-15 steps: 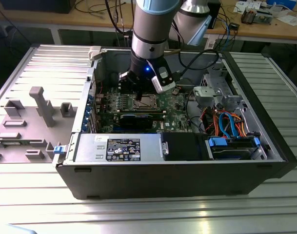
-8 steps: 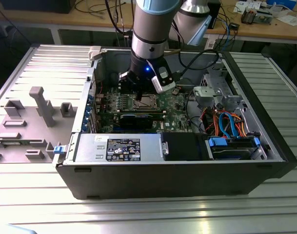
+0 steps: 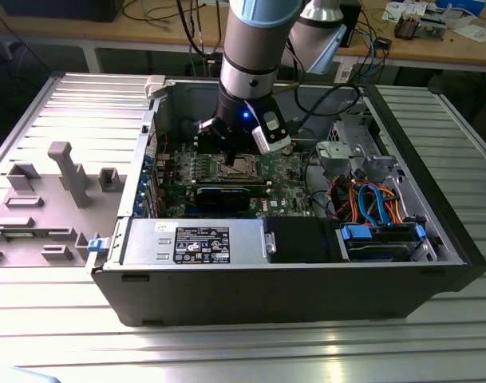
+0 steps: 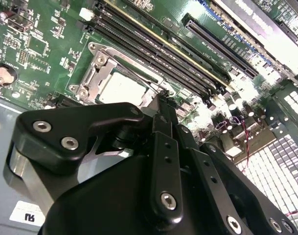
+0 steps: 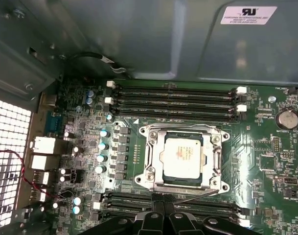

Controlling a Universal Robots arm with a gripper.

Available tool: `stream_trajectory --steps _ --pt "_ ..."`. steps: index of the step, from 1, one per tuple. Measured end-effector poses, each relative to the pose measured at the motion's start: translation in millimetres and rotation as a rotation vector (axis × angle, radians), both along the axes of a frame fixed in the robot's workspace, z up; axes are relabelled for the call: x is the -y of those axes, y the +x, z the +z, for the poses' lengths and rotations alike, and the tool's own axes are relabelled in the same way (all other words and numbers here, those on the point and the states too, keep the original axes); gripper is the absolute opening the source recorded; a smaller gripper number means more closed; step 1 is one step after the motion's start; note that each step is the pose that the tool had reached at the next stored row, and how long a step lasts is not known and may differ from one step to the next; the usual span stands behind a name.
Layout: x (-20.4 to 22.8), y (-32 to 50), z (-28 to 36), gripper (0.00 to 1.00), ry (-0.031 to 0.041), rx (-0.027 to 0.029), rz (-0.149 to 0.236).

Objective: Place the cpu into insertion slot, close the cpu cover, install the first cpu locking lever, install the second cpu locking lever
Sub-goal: 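Install the second cpu locking lever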

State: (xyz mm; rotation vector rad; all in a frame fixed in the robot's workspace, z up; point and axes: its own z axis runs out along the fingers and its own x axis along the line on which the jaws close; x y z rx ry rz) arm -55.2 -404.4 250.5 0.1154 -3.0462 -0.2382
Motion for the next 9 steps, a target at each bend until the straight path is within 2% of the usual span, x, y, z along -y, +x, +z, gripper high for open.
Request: stream_trajectory --steps 3,6,8,9 --pt "1.3 -7.7 -7.0 0.11 0.0018 -0.0002 0.0" --pt "2.9 -9.8 -14.0 0.11 0.0021 -0.0006 0.0" --pt "4.3 -10.6 -16.5 0.11 0.0025 -0.0007 0.0" --pt "6.9 -11.2 -17.5 0.11 0.0036 -0.0006 0.0"
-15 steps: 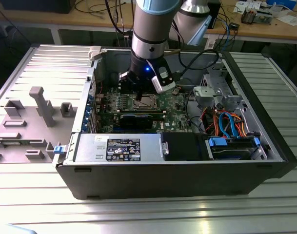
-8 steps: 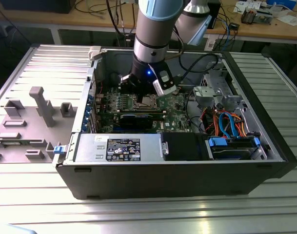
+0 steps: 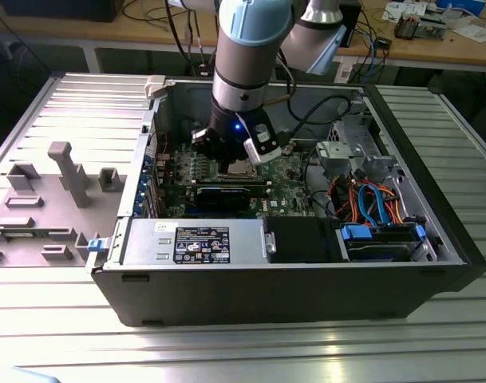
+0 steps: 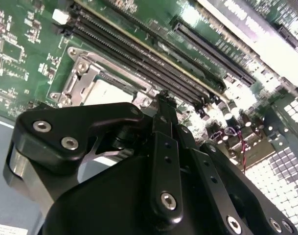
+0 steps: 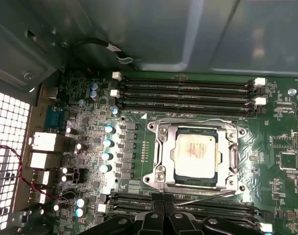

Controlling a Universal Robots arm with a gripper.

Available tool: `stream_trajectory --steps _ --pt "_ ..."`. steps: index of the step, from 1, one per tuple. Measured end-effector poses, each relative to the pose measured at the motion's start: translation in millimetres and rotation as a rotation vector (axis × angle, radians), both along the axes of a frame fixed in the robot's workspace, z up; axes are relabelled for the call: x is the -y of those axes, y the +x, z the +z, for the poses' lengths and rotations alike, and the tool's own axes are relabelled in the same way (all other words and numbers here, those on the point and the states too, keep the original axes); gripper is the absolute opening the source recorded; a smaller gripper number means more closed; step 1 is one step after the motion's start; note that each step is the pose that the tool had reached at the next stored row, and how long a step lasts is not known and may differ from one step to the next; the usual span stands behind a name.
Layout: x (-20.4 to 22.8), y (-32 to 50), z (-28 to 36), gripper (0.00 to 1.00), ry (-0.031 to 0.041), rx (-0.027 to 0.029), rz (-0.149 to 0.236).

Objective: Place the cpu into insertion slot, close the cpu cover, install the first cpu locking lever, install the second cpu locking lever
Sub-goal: 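Install the second cpu locking lever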

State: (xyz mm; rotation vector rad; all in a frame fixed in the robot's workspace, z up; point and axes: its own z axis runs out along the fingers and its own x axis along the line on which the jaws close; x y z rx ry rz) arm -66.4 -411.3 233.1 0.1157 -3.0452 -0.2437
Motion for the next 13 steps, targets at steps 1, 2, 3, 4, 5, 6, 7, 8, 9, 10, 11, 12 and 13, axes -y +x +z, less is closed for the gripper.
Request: stream_trajectory --steps 1,2,3,4,5,6,7,8,9,10,11,12,13 --pt "2.4 -0.7 -1.1 0.11 0.003 0.0 0.0" --pt "2.7 -0.9 -1.9 0.11 0.0047 0.0001 0.0" --pt "2.7 -0.9 -2.4 0.11 0.0055 0.0 0.0" --pt "2.8 -1.0 -2.9 0.11 0.006 -0.0001 0.0" --pt "2.7 -1.0 -3.0 0.11 0.0061 -0.0001 0.0" --pt "2.4 -0.9 -3.2 0.11 0.0068 -0.0001 0.0" --pt "1.9 -1.0 -3.5 0.11 0.0114 0.0 0.0" --pt "1.8 -2.0 -5.5 0.11 0.0147 0.0 0.0" --pt "1.9 -2.7 -7.3 0.11 0.017 -0.0001 0.0" --pt "1.9 -3.0 -8.5 0.11 0.0194 -0.0001 0.0" --pt "1.8 -3.1 -9.8 0.11 0.0211 0.0 0.0" --pt "1.9 -3.5 -11.7 0.11 0.0263 -0.0001 0.0" --pt "1.8 -3.8 -12.9 0.11 0.0313 0.0 0.0"
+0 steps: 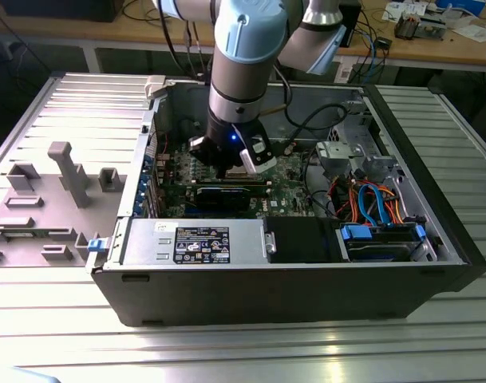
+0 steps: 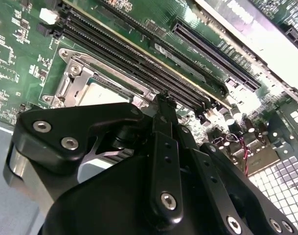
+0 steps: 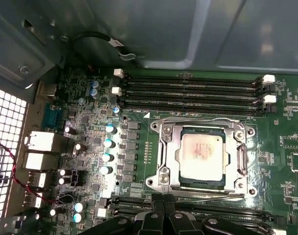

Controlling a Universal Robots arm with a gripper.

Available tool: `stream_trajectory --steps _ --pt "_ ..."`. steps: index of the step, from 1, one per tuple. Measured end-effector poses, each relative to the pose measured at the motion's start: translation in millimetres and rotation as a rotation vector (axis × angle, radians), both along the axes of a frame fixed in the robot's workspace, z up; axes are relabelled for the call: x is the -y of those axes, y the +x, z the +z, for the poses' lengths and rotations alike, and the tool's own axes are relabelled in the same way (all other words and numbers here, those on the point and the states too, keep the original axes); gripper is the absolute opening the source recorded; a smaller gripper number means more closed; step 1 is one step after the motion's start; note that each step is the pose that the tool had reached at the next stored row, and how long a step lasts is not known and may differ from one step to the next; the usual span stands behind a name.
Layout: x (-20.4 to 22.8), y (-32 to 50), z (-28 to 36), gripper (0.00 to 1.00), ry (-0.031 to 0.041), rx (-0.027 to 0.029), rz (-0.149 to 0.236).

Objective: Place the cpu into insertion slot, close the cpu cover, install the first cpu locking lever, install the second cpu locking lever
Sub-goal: 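Install the second cpu locking lever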

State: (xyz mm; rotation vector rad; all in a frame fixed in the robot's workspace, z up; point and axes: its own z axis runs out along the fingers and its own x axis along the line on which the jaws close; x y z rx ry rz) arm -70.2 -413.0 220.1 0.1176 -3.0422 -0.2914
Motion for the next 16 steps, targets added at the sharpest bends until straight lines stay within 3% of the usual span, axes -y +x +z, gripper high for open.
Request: stream_trajectory --steps 3,6,10,12,16 --pt "0.1 -2.3 -2.0 0.11 0.0124 0.0 0.0" --pt "0.1 -3.2 -3.1 0.11 0.0316 0.0 0.0" --pt "0.9 -3.2 -5.0 0.11 0.0322 -0.0001 0.0" --pt "1.3 -3.2 -6.1 0.11 0.0374 -0.0001 0.0" --pt "5.9 -3.3 -6.3 0.11 0.0389 -0.0001 0.0"
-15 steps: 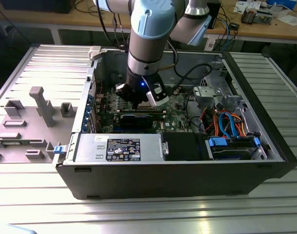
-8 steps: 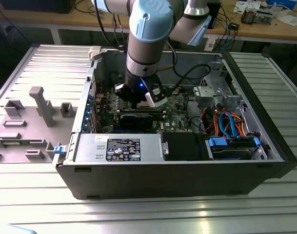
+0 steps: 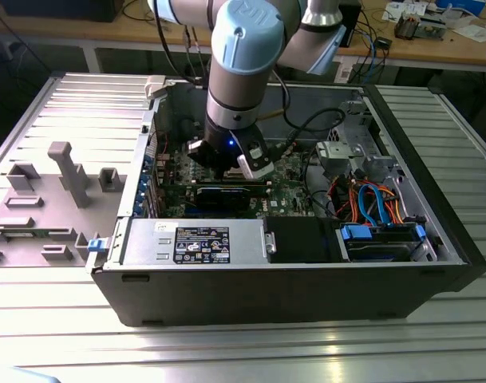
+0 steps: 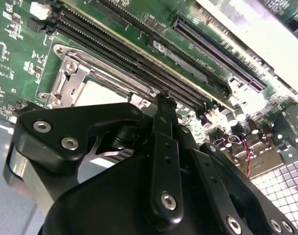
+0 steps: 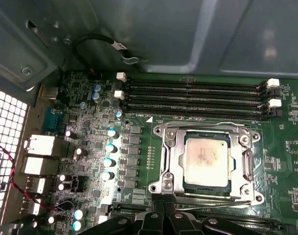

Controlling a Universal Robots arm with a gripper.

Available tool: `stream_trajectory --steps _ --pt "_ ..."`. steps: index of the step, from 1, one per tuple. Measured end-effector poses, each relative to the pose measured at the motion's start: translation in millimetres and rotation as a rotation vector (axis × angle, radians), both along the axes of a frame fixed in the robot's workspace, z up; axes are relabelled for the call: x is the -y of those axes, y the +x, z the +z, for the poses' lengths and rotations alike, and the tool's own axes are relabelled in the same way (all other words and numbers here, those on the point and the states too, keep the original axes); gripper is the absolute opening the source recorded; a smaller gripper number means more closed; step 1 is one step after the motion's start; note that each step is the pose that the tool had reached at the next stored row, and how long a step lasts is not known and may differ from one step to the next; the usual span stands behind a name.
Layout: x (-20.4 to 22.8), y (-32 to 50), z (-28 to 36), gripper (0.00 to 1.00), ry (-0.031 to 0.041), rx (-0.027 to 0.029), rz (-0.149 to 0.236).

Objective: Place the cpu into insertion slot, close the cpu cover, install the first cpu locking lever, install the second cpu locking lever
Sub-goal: 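Install the second cpu locking lever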

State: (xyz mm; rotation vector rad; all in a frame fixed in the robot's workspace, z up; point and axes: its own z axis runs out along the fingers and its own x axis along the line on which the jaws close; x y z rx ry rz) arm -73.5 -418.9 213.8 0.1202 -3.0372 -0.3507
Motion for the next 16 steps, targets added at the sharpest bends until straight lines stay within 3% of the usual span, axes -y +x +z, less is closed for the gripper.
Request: stream_trajectory --steps 5,10,12,14,16 --pt "2.7 -0.3 -0.7 0.11 0.0012 0.0001 0.0" --pt "2.8 -3.2 -4.0 0.11 0.013 -0.0001 0.0" --pt "2.1 -3.4 -5.4 0.11 0.0254 -0.0001 0.0" --pt "1.4 -3.4 -6.7 0.11 0.0318 0.0 0.0" --pt "1.2 -4.7 -8.9 0.11 0.034 0.0 0.0"
